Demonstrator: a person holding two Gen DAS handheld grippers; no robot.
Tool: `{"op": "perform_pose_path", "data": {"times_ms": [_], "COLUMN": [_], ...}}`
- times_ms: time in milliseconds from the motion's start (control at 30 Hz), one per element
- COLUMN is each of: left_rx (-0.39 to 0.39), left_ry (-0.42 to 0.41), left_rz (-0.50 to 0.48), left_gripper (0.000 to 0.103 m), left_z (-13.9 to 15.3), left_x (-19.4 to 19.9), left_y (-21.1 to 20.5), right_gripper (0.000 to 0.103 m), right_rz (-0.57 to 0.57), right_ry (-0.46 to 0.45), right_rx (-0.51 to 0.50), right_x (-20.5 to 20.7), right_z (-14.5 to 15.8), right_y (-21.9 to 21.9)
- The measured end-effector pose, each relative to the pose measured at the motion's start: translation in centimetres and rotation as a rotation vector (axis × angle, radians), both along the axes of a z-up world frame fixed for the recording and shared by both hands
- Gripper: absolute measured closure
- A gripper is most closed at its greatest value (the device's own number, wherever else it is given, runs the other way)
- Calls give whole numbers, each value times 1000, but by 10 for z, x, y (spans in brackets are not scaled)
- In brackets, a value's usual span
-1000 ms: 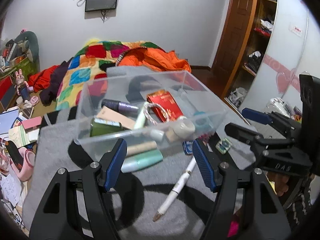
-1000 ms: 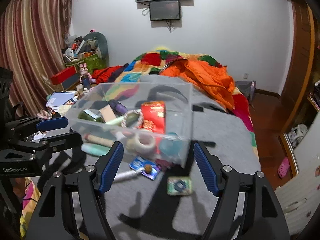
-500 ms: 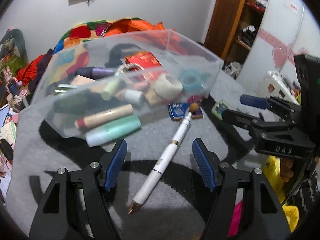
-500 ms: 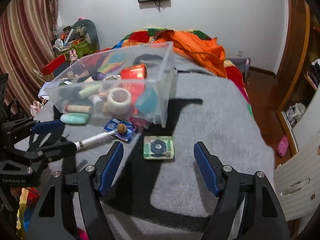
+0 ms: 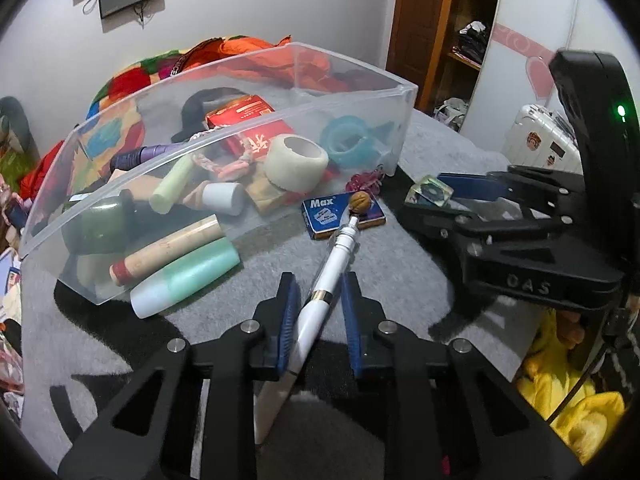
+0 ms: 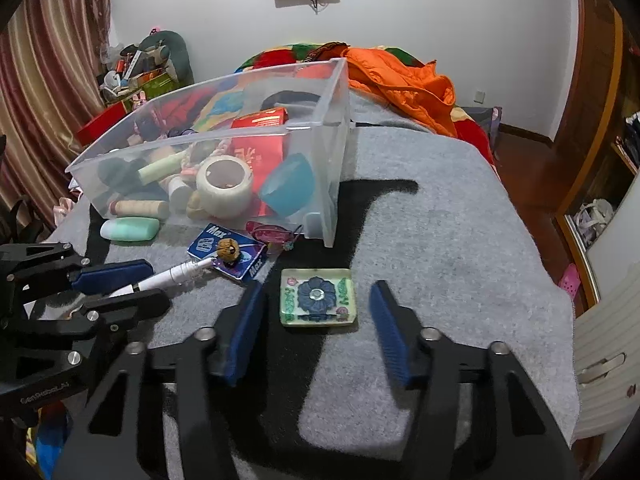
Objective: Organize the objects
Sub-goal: 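Grasp white pen with left tool while right tool grasps green square dish, then carry white pen with left tool while right carries green dish over box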
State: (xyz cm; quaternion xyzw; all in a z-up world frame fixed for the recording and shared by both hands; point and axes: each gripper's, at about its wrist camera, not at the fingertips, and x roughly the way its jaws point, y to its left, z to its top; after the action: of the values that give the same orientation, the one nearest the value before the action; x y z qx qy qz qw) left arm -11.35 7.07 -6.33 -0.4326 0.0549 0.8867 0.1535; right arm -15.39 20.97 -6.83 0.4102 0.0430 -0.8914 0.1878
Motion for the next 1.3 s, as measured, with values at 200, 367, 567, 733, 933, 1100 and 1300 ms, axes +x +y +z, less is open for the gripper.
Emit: {"op": "perform_pose_path", "data": {"times_ms": [200,367,567,733,933,1100,1300], "left_rx": [22,48,72,99,132,147,171], "left_ry": [-2,2,30,60,99,142,183], "left_rz": [18,49,81,103,125,140,152], "left_gripper": [90,90,90,91,91,91,92], "left_z": [4,8,20,34,49,65,80], "left_x": [10,19,29,34,39,40,39], "left_y": [-7,-17,-29,-36,-44,-49,-56], "right_gripper": [72,72,72,72,72,72,72], "right_rz": [5,9,22,41,61,73,86], "right_ry": [-2,-1,32,65,95,117,140], "right_rx": [-31,-63,-82,-93,-113,-121,-136], "right_x": [8,15,26,31,36,37,35], "right_z": [4,10,26,39,53,63,74], "right_y": [0,1,-3,-9,-17,-23,-30]}}
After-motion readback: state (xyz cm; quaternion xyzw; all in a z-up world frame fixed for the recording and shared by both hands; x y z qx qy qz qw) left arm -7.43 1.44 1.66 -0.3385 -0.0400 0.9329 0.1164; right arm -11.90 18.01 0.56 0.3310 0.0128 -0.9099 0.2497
